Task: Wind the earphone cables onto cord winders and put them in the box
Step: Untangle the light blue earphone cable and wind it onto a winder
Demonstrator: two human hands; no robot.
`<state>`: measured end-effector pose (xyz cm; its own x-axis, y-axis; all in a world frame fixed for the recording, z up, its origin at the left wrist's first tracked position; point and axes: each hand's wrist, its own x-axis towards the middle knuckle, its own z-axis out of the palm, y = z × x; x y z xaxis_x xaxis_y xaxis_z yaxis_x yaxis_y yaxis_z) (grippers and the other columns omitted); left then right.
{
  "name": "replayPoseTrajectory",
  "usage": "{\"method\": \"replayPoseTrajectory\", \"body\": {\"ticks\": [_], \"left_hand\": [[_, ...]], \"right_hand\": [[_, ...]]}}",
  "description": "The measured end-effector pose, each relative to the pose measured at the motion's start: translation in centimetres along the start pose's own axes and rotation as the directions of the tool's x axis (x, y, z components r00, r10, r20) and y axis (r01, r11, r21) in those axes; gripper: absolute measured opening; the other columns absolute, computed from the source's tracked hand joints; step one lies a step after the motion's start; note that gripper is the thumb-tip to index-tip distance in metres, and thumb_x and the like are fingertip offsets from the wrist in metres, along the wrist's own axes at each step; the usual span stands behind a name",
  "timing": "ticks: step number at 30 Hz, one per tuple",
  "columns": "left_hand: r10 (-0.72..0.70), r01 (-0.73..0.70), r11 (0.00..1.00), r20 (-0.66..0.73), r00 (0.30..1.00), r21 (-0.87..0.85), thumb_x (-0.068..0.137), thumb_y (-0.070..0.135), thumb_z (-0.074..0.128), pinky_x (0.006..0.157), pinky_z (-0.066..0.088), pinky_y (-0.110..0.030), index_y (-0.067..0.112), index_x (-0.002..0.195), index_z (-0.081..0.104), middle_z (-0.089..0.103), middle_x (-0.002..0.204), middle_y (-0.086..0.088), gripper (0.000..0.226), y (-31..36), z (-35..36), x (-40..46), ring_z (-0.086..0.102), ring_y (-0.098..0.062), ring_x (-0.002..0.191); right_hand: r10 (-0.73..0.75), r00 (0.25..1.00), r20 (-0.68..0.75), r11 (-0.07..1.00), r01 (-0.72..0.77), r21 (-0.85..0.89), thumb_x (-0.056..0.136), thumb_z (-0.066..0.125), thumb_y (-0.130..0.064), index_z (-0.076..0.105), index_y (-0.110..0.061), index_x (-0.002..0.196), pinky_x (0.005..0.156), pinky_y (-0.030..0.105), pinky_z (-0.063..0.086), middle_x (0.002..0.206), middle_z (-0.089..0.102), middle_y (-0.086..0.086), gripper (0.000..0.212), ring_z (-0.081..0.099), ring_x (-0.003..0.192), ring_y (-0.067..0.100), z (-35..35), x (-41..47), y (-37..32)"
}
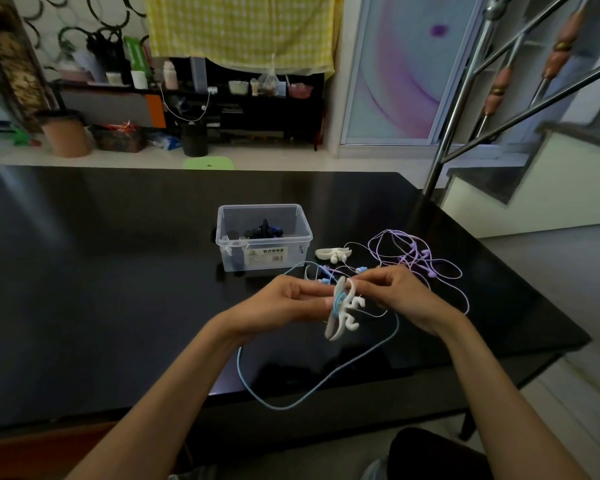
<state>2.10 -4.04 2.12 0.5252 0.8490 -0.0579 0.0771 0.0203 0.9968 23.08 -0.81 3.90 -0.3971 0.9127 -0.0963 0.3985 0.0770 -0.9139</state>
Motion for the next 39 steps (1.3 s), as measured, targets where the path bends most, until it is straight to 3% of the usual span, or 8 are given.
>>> {"method": "replayPoseTrajectory", "body": {"ticks": [6,10,16,22,26,28,34,39], "left_hand": [[0.016,-0.031,0.997,-0.223,0.975,-0.067,0.092,0.011,0.056,0.091,0.053,-0.030,0.009,0.121,0.063,0.072,0.107,-0.010,0.029,-1.3,-0.1,0.2,0.068,-0.021,0.101],[-0.004,-0.068,0.986,-0.423,0.906,-0.155,0.091,0.002,0.054,0.077,0.056,-0.019,-0.002,0.119,0.062,0.070,0.105,-0.016,0.029,-1.6,-0.3,0.9,0.070,-0.011,0.085],[-0.159,0.051,0.965,-0.417,0.895,-0.259,0.094,0.013,0.053,0.085,0.052,-0.018,0.010,0.118,0.064,0.071,0.108,-0.006,0.026,-1.8,-0.3,1.5,0.068,-0.010,0.098],[-0.259,0.093,0.925,-0.434,0.863,-0.368,0.097,0.016,0.046,0.057,0.046,-0.004,0.009,0.112,0.066,0.070,0.099,0.001,0.025,-2.0,0.5,1.5,0.067,0.006,0.074],[-0.319,0.082,0.866,-0.419,0.850,-0.494,0.098,0.026,0.044,0.096,0.034,-0.022,0.019,0.101,0.067,0.069,0.101,0.005,0.025,-2.2,0.1,1.6,0.060,-0.004,0.099],[-0.306,-0.004,0.848,-0.494,0.814,-0.530,0.097,0.022,0.046,0.101,0.037,-0.028,0.016,0.100,0.067,0.070,0.100,0.002,0.022,-2.4,-0.3,1.7,0.063,-0.007,0.096],[-0.140,-0.177,0.914,-0.692,0.708,-0.366,0.095,0.011,0.052,0.070,0.055,-0.014,0.003,0.101,0.064,0.072,0.086,-0.005,0.015,-2.1,-0.1,1.8,0.070,-0.005,0.073],[-0.014,-0.035,0.998,-0.719,0.694,-0.054,0.090,0.012,0.062,0.080,0.057,-0.031,0.000,0.107,0.061,0.072,0.094,-0.014,0.021,-3.2,-0.4,1.9,0.070,-0.019,0.083]], "right_hand": [[0.086,0.994,-0.069,0.995,-0.083,0.052,0.091,0.059,-0.020,0.070,-0.010,0.101,0.045,0.009,0.033,0.058,0.056,-0.009,0.018,0.044,0.047,-0.003,2.2,1.4,1.1],[-0.028,0.966,-0.257,0.999,0.034,0.019,0.086,0.067,-0.020,0.073,-0.009,0.100,0.067,0.009,0.047,0.084,0.073,0.001,0.019,0.062,0.074,-0.001,3.7,2.4,1.0],[-0.005,0.952,-0.306,1.000,0.006,0.002,0.085,0.067,-0.024,0.074,-0.013,0.099,0.068,0.019,0.043,0.078,0.070,0.003,0.019,0.056,0.071,0.005,4.4,2.8,1.1],[-0.016,0.962,-0.271,0.982,-0.036,-0.187,0.089,0.061,-0.027,0.076,-0.015,0.095,0.059,0.022,0.038,0.059,0.059,-0.001,0.020,0.048,0.055,0.003,5.4,3.1,1.9],[-0.016,0.985,-0.170,0.977,-0.021,-0.214,0.093,0.055,-0.024,0.074,-0.003,0.085,0.051,0.010,0.034,0.060,0.057,0.002,0.029,0.047,0.053,0.002,5.8,2.9,1.4],[-0.015,0.989,-0.150,0.980,-0.015,-0.199,0.093,0.056,-0.027,0.074,-0.008,0.086,0.051,0.012,0.033,0.053,0.051,-0.005,0.027,0.042,0.048,-0.001,5.9,2.7,0.9],[-0.073,0.983,-0.167,0.970,0.031,-0.243,0.091,0.060,-0.027,0.075,-0.015,0.101,0.075,0.026,0.048,0.086,0.074,0.007,0.021,0.061,0.075,0.010,6.1,2.4,-0.2],[-0.148,0.981,-0.123,0.926,0.094,-0.365,0.091,0.058,-0.028,0.076,-0.018,0.096,0.063,0.023,0.040,0.081,0.072,0.004,0.021,0.055,0.067,0.006,5.2,1.6,-1.7]]}}
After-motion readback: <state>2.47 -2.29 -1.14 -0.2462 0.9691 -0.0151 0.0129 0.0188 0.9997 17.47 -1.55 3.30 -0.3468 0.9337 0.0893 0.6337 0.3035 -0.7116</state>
